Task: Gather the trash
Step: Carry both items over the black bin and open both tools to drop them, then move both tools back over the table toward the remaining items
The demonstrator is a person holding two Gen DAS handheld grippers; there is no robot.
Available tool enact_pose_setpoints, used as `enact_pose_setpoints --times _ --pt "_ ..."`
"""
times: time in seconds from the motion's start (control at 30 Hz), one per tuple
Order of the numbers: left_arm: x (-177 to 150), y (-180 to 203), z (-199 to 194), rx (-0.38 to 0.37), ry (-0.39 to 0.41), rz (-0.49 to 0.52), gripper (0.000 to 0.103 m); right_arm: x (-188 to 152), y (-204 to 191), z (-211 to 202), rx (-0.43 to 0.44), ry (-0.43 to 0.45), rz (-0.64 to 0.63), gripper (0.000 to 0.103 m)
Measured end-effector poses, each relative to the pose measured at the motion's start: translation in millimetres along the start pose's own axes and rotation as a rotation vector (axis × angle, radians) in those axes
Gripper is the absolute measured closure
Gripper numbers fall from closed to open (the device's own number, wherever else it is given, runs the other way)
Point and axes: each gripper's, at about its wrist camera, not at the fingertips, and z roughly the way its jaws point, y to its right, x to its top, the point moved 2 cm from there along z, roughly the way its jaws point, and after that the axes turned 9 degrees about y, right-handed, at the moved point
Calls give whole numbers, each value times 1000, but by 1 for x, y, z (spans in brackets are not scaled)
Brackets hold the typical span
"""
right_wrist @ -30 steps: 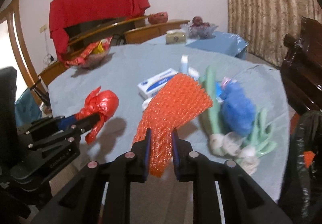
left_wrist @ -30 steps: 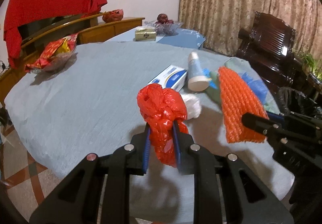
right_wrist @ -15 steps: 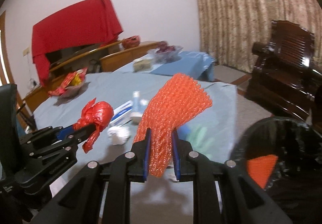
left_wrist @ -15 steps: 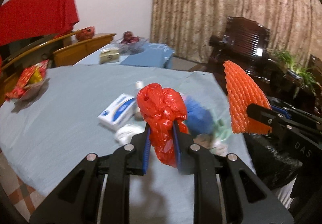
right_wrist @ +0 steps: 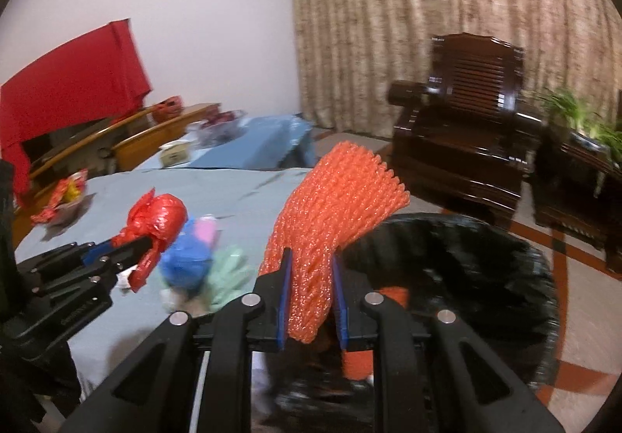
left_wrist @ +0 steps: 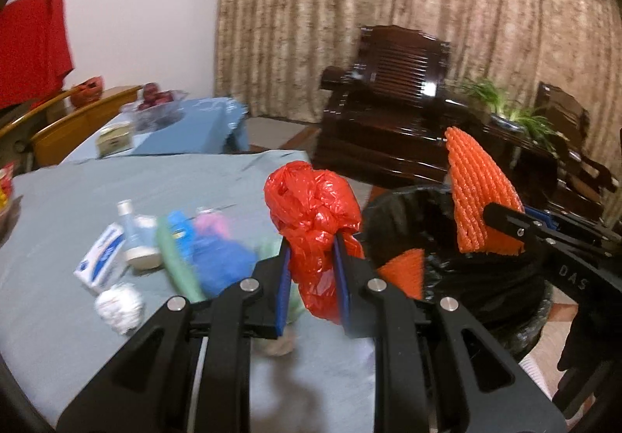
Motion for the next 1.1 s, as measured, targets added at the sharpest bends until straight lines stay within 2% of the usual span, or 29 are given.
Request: enact_pose_setpoints --times 0.4,0.6,0.67,0.7,0.8,0.83,0.87,0.93,1.0,1.03,1.1 --pt "5 87 56 -169 -36 59 84 -17 77 -1 -149 -30 45 84" --pt "-2 120 83 -222 -68 88 82 -30 105 6 -190 -64 62 83" --pt "-5 127 92 -242 -82 94 81 -33 110 8 -197 -73 63 80" --pt "-6 129 95 -250 -86 96 79 -34 112 9 -201 -76 63 78" --pt "-9 131 103 -262 -102 94 63 -40 118 11 -209 -91 62 74" --pt "-9 130 104 -268 -104 87 61 -42 120 11 -216 -95 61 69" --pt "-10 130 104 -271 -105 82 59 -43 122 10 -220 -95 62 58" --pt "-10 127 102 -265 -92 80 45 -45 123 6 -232 -90 67 46" --pt "-10 123 97 -252 -81 85 42 -46 123 2 -234 -83 70 29" --pt "-7 120 94 -245 -74 85 36 -45 123 1 -239 -77 69 16" --pt "-4 110 87 -209 -48 82 26 -43 121 -3 -241 -60 74 12"
